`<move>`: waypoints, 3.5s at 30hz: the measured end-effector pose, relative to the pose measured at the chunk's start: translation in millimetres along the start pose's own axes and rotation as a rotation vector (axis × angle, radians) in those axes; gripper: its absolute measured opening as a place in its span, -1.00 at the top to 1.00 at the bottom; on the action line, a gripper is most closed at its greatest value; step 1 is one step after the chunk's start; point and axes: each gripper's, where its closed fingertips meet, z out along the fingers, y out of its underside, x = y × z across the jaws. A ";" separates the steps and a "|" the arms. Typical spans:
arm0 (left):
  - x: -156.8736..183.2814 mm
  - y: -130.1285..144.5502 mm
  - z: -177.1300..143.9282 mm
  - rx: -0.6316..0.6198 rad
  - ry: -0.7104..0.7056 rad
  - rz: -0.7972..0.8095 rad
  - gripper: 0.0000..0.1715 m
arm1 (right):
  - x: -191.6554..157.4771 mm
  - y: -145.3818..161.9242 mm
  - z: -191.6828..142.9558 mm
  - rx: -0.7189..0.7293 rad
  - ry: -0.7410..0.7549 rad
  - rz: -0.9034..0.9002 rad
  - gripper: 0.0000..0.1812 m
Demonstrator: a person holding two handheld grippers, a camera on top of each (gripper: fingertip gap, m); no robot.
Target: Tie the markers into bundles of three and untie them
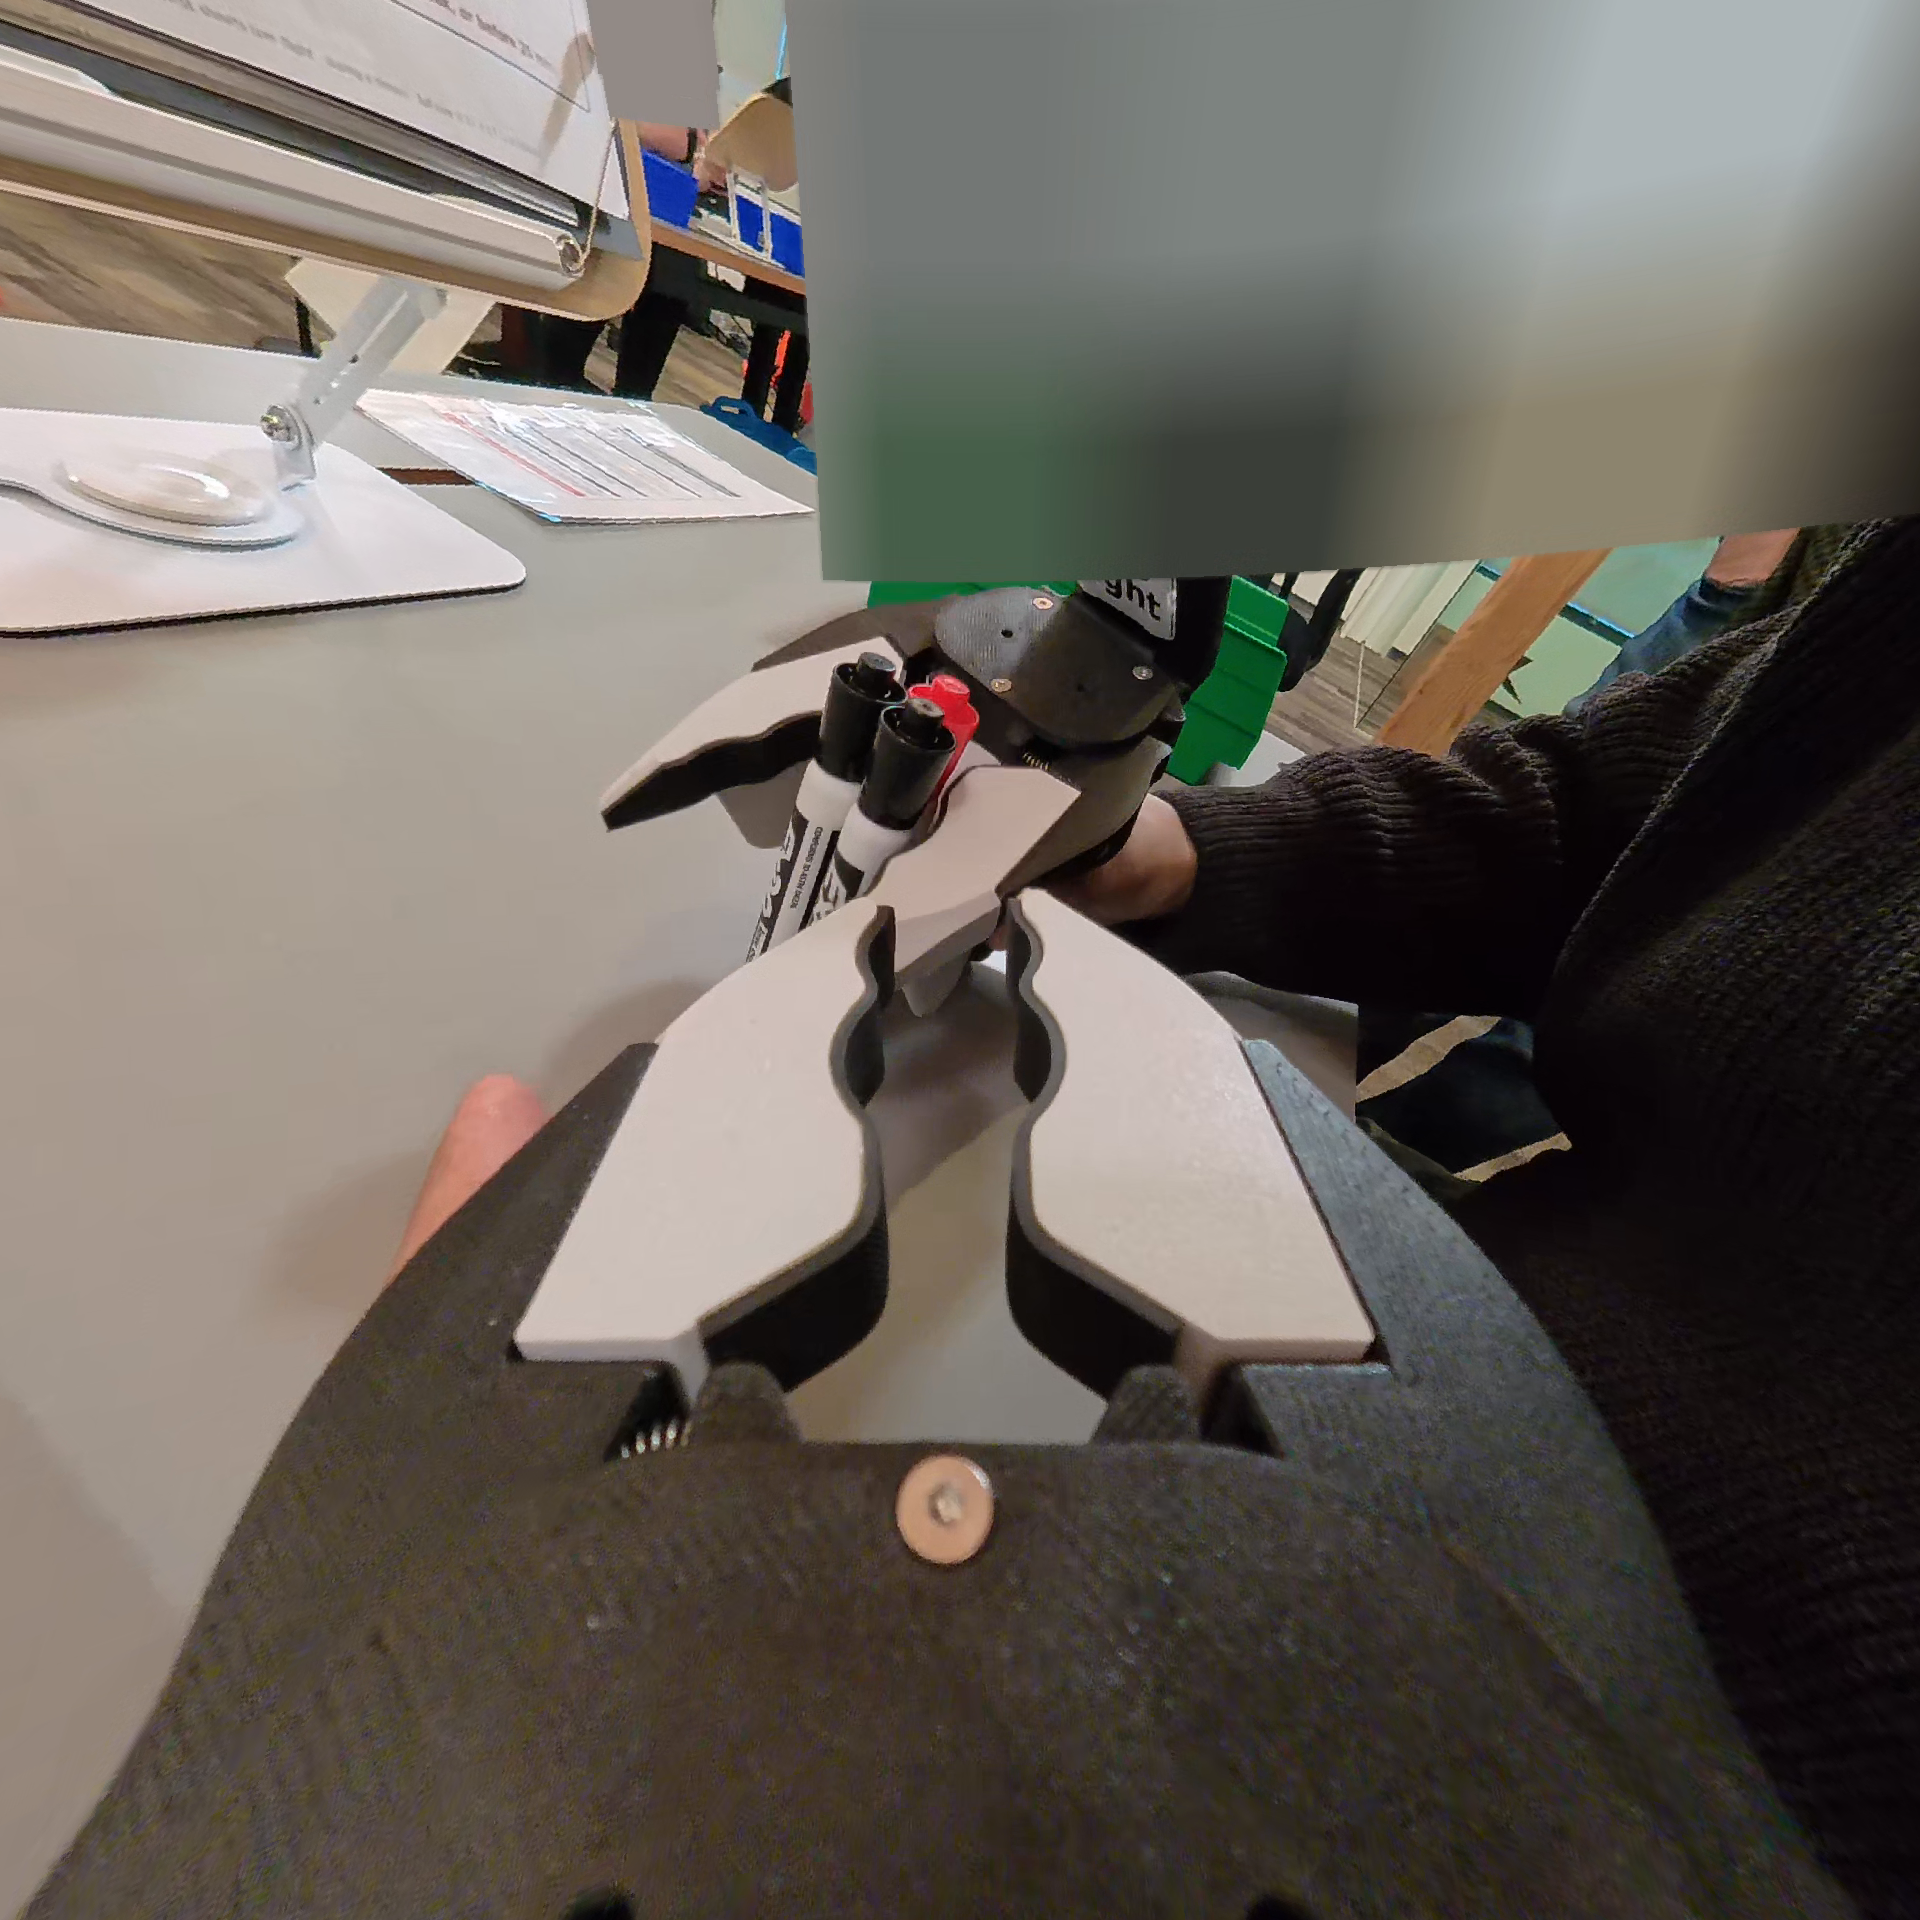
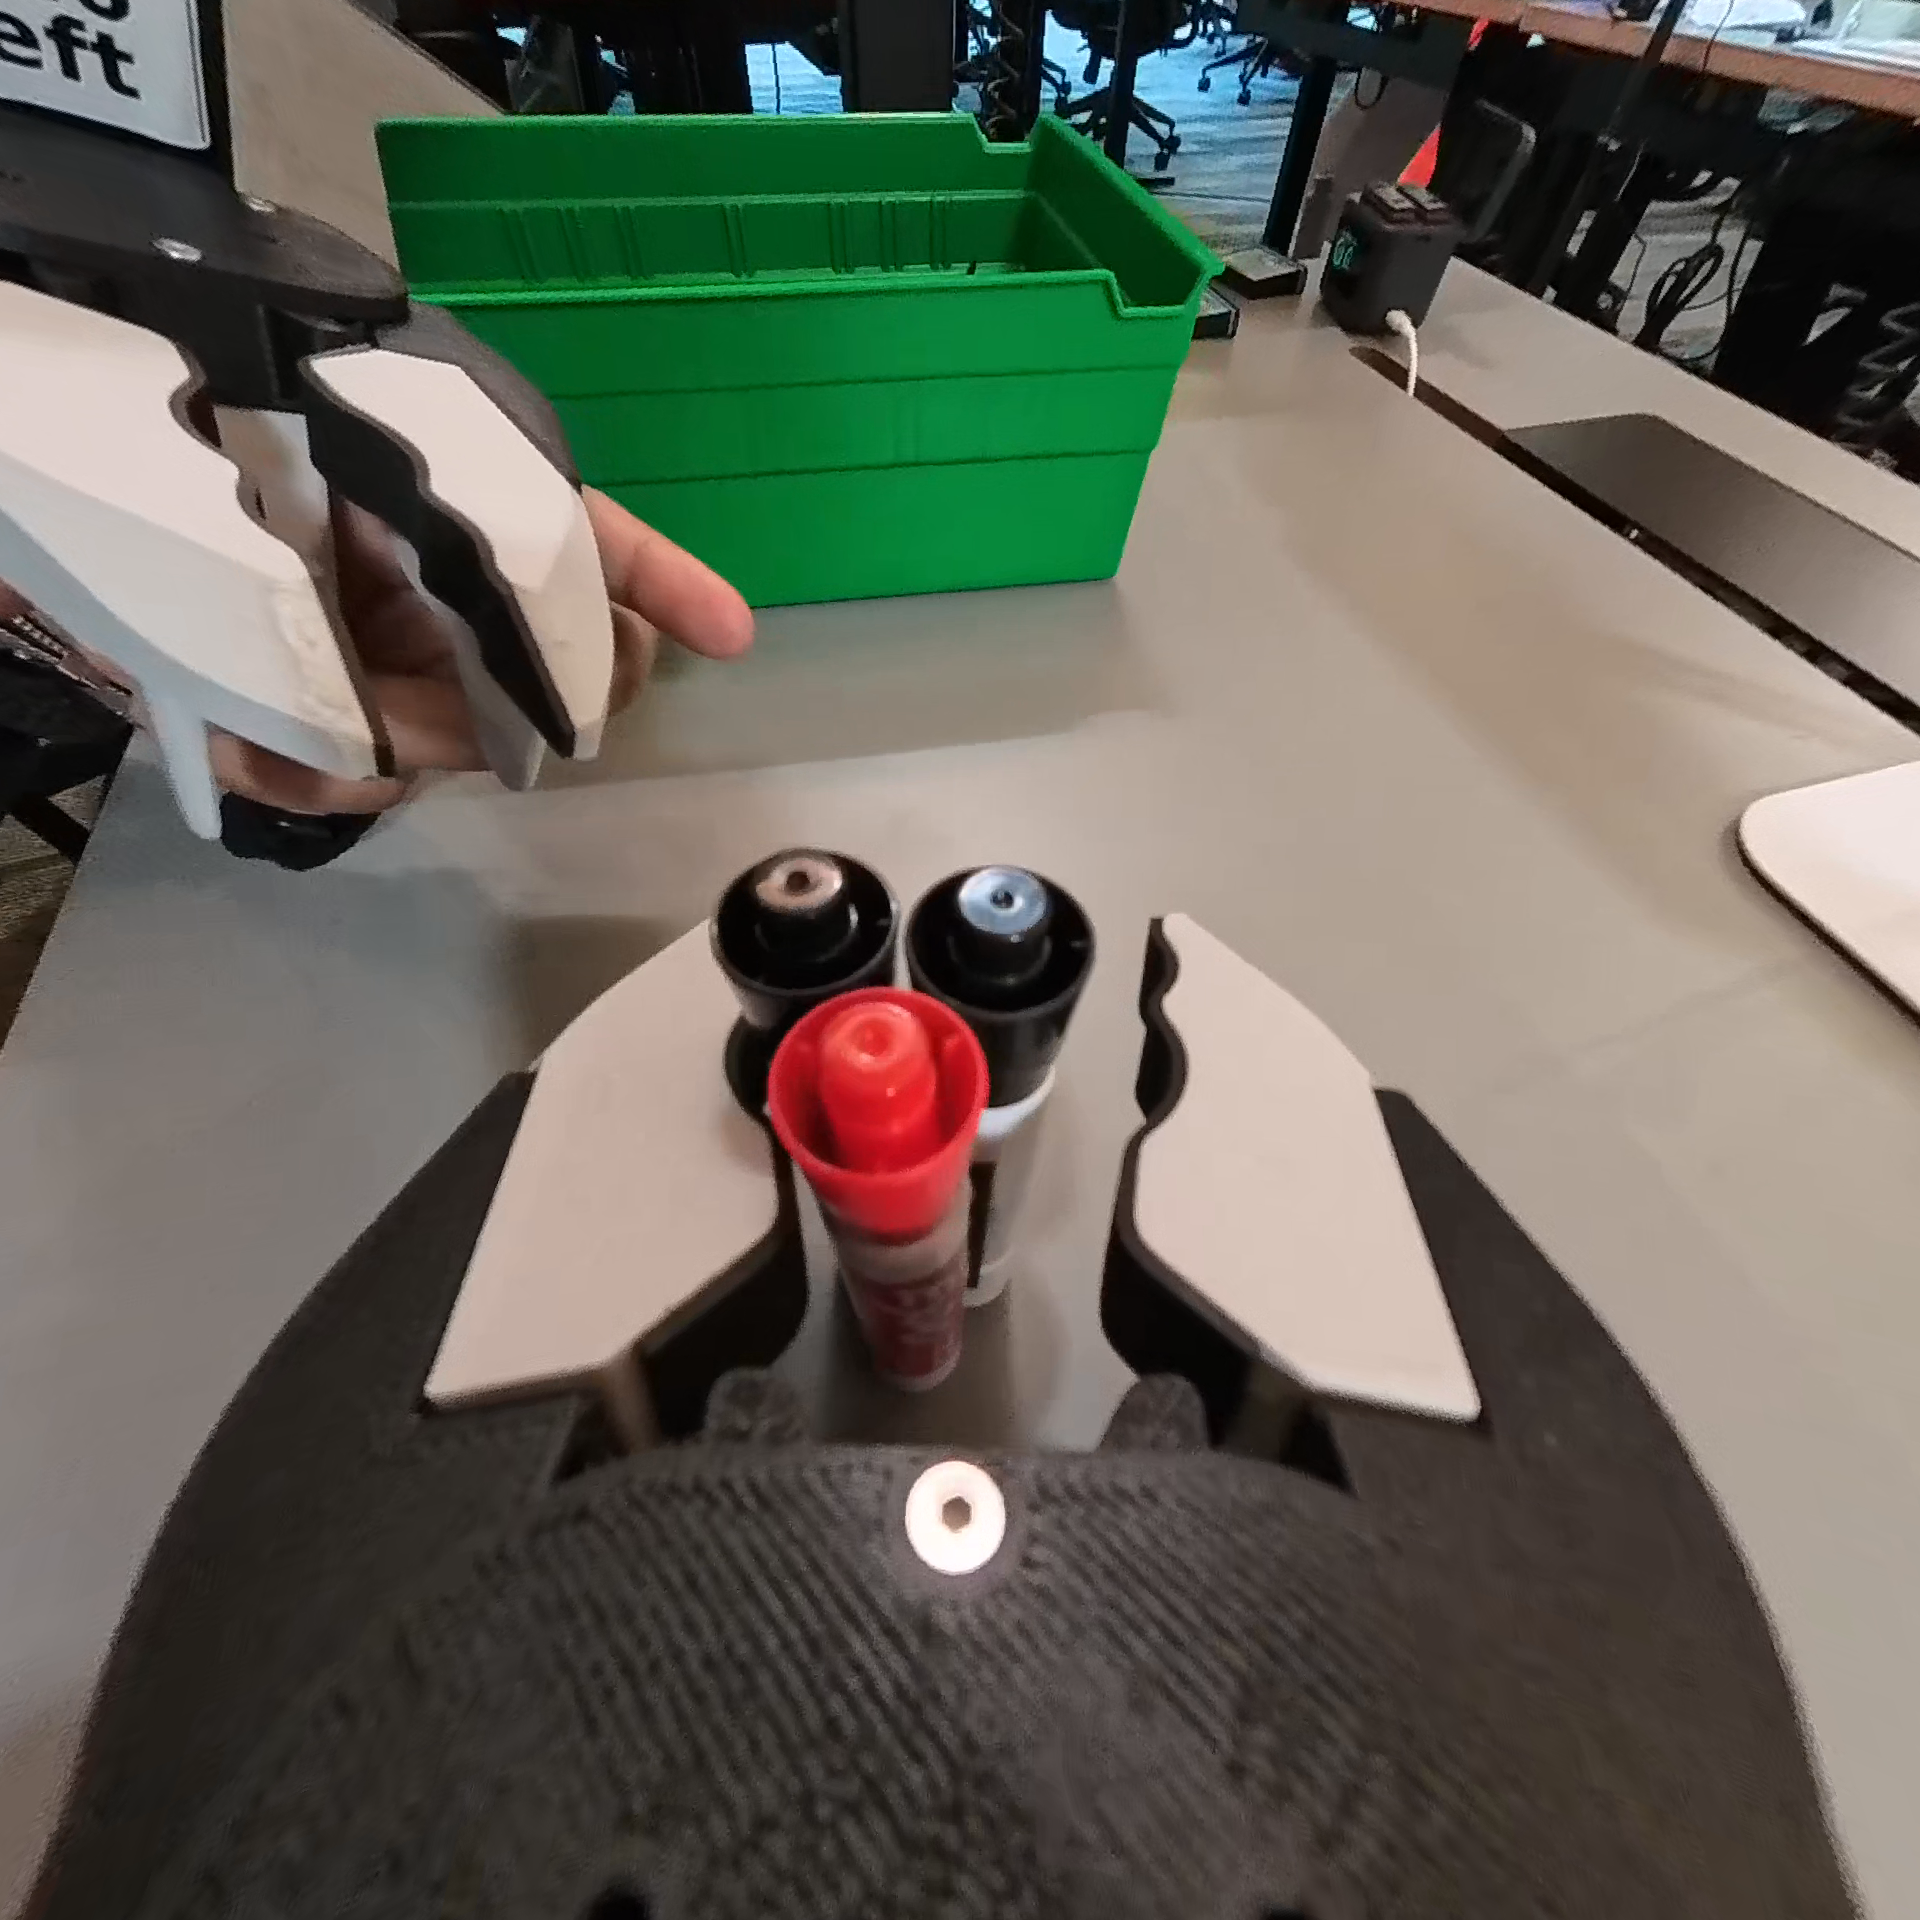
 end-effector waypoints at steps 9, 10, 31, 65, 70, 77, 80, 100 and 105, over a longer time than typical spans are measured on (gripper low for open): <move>-0.7 0.2 -0.2 0.002 0.001 -0.004 0.76 | -2.3 1.4 1.0 -0.012 -0.004 0.019 0.24; -0.7 0.1 -0.2 0.003 0.002 -0.004 0.76 | -2.6 1.6 1.3 -0.014 -0.004 0.017 0.24; 0.3 -0.8 -0.7 0.004 -0.002 -0.001 0.76 | -7.3 7.4 1.5 -0.050 -0.015 0.057 0.27; -1.7 -1.2 -1.9 0.012 -0.001 -0.010 0.76 | -4.4 12.0 0.6 -0.067 0.031 0.166 0.30; -1.0 -2.2 -2.4 0.017 0.003 -0.010 0.76 | -4.2 13.3 -5.2 -0.046 0.053 0.258 0.28; -0.5 -3.8 -4.0 0.022 0.000 -0.005 0.76 | -3.5 15.9 -4.4 -0.066 0.072 0.262 0.27; -0.7 -4.7 -4.6 0.027 -0.001 -0.008 0.76 | -2.3 13.9 -6.6 -0.045 0.072 0.272 0.26; -1.7 -4.7 -4.3 0.020 -0.024 -0.003 0.76 | -1.1 13.6 -10.3 -0.034 0.101 0.290 0.21; -4.4 -7.4 -7.1 0.028 -0.047 -0.006 0.74 | -2.4 11.4 -19.1 -0.008 0.099 0.265 0.11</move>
